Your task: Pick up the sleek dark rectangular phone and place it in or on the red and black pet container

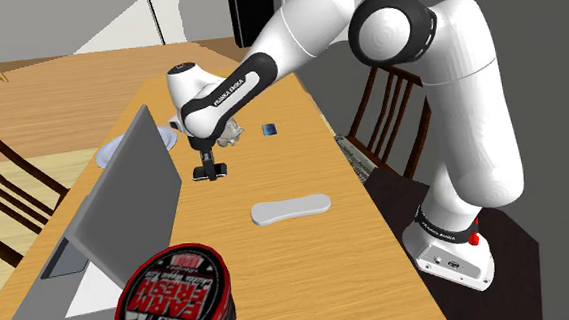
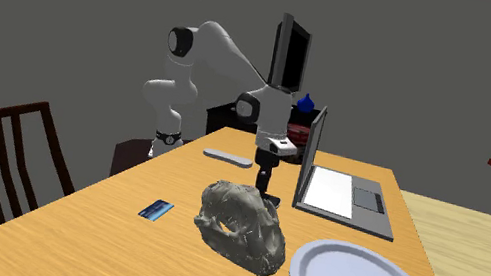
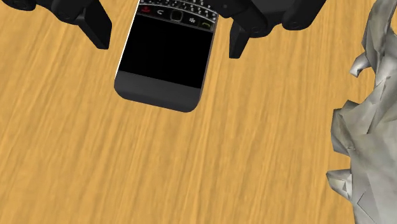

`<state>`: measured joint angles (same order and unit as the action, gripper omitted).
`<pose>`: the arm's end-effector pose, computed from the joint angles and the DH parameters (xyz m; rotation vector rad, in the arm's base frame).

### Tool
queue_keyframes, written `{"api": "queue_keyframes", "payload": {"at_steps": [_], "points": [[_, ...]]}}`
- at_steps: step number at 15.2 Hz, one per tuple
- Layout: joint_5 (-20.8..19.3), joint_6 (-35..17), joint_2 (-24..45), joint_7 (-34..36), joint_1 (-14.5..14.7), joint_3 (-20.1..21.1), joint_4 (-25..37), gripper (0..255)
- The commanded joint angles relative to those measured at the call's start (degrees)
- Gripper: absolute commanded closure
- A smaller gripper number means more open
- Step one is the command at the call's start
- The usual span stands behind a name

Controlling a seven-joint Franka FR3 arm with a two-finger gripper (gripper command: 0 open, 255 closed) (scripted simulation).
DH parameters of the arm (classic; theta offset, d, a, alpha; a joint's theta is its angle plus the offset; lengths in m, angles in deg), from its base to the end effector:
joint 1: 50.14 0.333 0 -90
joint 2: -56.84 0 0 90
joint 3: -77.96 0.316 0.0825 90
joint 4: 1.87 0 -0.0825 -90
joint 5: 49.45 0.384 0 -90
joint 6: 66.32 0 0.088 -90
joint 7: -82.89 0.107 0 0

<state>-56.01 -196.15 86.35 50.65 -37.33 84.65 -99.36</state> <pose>0.6420 0.2153 0.3016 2.7532 1.4290 0.0776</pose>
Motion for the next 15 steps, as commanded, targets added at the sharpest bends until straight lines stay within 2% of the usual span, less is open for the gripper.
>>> {"api": "queue_keyframes", "payload": {"at_steps": [1,7,8,15], "points": [[-0.1,-0.6,0.3,0.0,0.0,0.0,-0.2,0],[-0.1,-0.5,0.3,0.0,0.0,0.0,-0.2,0],[-0.1,-0.5,0.3,0.0,0.0,0.0,-0.2,255],[-0.1,-0.6,0.3,0.1,0.0,0.0,-0.2,255]]}}
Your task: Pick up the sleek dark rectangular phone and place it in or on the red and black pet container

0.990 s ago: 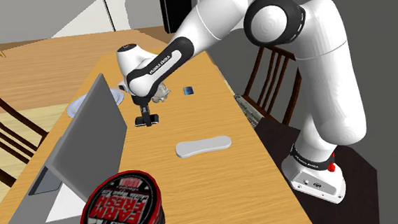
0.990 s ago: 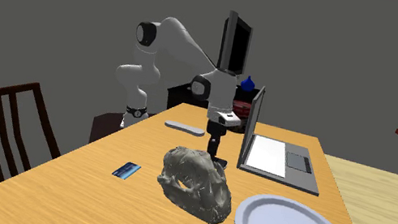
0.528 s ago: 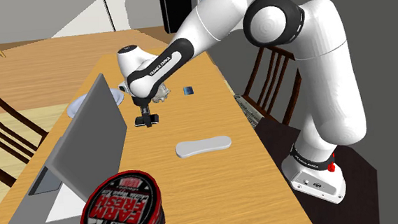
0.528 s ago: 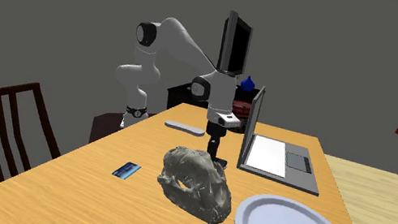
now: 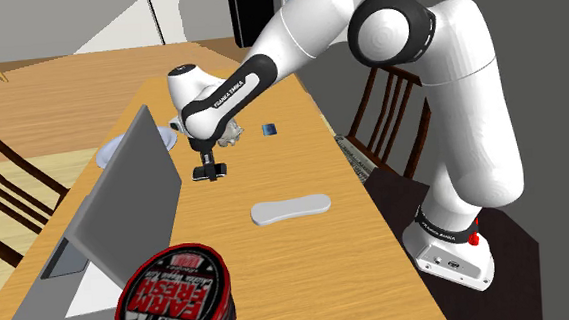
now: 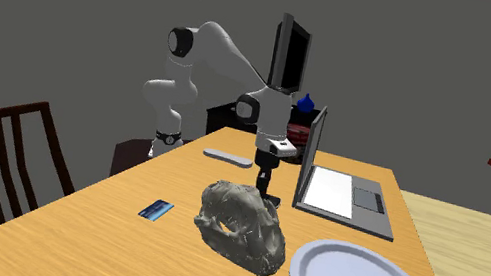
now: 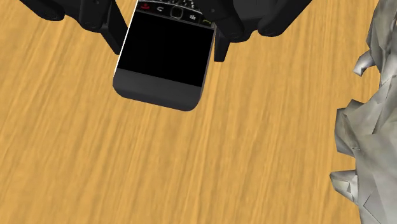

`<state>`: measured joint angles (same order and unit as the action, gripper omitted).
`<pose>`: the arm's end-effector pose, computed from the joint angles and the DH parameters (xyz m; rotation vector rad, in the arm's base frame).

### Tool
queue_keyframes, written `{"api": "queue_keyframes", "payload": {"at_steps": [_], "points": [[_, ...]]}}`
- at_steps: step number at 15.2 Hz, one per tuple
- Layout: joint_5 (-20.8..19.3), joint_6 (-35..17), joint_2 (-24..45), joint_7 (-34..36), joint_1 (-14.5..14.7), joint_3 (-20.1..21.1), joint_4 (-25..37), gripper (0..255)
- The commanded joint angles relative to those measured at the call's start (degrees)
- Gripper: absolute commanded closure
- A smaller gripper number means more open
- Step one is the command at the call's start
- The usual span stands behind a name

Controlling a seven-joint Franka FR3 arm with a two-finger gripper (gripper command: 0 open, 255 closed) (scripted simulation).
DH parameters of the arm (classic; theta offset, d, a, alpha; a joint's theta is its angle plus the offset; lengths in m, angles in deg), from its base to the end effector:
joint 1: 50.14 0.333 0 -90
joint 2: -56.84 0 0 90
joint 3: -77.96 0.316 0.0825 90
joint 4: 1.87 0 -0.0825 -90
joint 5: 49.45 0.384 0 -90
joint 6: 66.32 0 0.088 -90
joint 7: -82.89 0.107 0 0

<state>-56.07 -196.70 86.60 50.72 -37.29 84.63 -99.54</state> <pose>0.6419 0.2157 0.2982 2.7528 1.4293 0.0810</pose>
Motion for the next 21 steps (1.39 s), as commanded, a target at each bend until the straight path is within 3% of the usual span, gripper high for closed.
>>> {"api": "queue_keyframes", "payload": {"at_steps": [1,21], "points": [[0.0,0.0,0.1,0.0,0.0,0.0,0.0,255],[1.3,11.8,-6.2,-1.1,-0.3,0.6,5.5,255]]}}
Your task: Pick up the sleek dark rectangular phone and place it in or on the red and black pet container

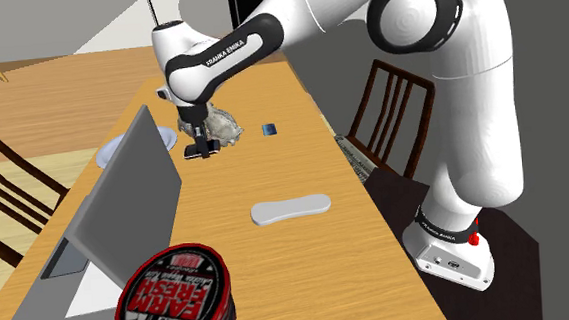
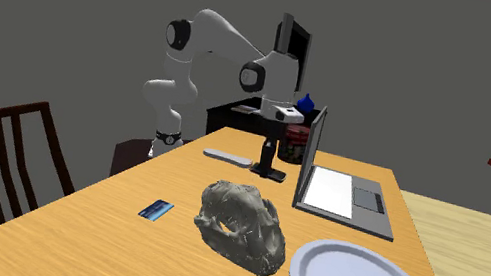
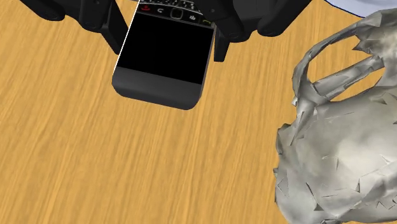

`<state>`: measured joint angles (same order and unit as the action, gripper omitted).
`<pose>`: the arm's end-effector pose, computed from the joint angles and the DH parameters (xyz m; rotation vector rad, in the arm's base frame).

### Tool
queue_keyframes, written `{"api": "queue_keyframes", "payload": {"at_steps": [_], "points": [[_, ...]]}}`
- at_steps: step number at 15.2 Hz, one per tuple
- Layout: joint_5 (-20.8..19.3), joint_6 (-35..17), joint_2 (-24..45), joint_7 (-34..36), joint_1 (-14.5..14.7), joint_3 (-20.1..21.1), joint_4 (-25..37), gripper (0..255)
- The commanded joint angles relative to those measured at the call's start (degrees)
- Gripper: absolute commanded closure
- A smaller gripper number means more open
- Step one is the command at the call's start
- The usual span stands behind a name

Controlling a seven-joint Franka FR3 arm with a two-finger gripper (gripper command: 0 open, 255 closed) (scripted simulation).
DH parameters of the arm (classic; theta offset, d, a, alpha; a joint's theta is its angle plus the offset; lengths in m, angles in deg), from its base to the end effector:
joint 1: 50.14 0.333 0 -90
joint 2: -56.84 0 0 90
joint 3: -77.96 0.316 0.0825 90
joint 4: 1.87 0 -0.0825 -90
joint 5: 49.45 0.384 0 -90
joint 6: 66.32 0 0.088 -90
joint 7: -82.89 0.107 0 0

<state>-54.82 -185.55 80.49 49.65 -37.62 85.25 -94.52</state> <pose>0.6413 0.2152 0.3927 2.7533 1.4290 0.0788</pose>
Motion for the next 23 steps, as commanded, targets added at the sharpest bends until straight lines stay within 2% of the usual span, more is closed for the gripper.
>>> {"api": "queue_keyframes", "payload": {"at_steps": [1,23], "points": [[0.1,1.3,-0.4,-0.1,0.0,0.0,1.0,255],[0.7,17.4,-2.3,-1.0,0.3,0.3,15.0,255]]}}
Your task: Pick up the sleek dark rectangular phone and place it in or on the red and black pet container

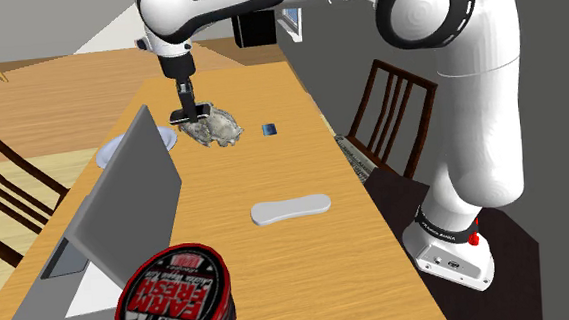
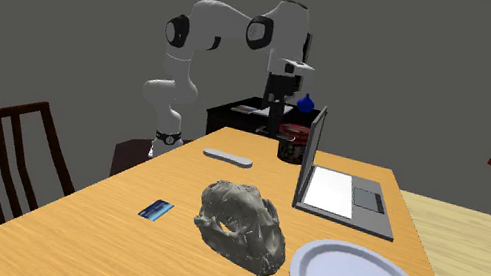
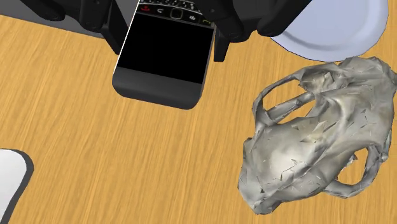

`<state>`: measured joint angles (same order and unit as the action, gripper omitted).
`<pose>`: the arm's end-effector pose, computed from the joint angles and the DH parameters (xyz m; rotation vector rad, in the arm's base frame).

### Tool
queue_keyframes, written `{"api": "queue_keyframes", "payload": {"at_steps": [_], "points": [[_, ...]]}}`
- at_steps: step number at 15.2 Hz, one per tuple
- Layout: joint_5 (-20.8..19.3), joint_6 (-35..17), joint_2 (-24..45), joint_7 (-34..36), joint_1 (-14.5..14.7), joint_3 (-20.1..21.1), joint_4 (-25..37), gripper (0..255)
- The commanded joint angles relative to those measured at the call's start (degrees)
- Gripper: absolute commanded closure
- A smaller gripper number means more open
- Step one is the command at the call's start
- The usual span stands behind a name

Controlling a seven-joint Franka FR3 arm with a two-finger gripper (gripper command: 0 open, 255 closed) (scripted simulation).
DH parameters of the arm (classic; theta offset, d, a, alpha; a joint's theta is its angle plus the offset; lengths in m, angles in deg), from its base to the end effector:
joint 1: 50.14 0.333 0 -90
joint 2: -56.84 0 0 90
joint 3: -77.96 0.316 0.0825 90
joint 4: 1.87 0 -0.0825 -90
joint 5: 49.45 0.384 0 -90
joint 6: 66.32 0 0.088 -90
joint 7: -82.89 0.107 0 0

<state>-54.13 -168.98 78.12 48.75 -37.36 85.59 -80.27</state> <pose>0.6418 0.2156 0.5138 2.7533 1.4290 0.0790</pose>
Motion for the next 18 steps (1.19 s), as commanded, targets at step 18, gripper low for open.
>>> {"api": "queue_keyframes", "payload": {"at_steps": [18], "points": [[-0.1,-3.3,-14.1,19.3,11.1,7.5,-18.3,255]]}}
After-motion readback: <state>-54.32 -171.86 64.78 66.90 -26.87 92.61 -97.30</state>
